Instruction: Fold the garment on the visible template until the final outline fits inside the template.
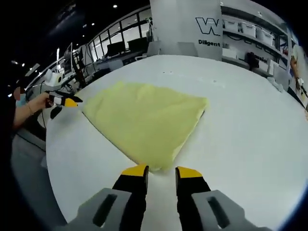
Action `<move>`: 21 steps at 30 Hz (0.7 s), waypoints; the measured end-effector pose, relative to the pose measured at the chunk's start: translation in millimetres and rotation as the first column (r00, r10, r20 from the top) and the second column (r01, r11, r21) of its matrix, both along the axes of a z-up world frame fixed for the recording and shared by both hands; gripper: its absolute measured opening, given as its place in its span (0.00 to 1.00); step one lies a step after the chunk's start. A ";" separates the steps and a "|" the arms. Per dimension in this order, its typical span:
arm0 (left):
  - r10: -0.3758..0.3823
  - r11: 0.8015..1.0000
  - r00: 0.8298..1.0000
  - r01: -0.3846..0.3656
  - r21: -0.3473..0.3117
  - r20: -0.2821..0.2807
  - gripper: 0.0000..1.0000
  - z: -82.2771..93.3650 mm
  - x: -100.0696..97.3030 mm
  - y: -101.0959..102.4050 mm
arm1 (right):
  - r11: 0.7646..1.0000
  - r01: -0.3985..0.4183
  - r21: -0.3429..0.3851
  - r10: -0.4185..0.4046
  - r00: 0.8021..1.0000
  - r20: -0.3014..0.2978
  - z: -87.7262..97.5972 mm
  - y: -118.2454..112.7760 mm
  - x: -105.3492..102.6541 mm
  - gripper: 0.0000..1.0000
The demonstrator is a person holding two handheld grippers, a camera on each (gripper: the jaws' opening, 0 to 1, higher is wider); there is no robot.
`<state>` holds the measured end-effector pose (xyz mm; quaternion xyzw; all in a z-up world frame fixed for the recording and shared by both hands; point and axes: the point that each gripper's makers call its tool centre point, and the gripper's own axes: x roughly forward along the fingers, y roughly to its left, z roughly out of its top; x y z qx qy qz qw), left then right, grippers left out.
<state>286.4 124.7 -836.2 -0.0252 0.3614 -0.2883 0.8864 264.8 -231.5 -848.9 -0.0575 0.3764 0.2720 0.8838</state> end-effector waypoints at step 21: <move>-0.051 0.999 0.999 0.051 -0.004 -0.020 0.15 -20.2 -6.1 -12.6 | 0.996 -0.082 -0.025 0.083 0.995 0.057 -11.8 5.4 3.0 0.00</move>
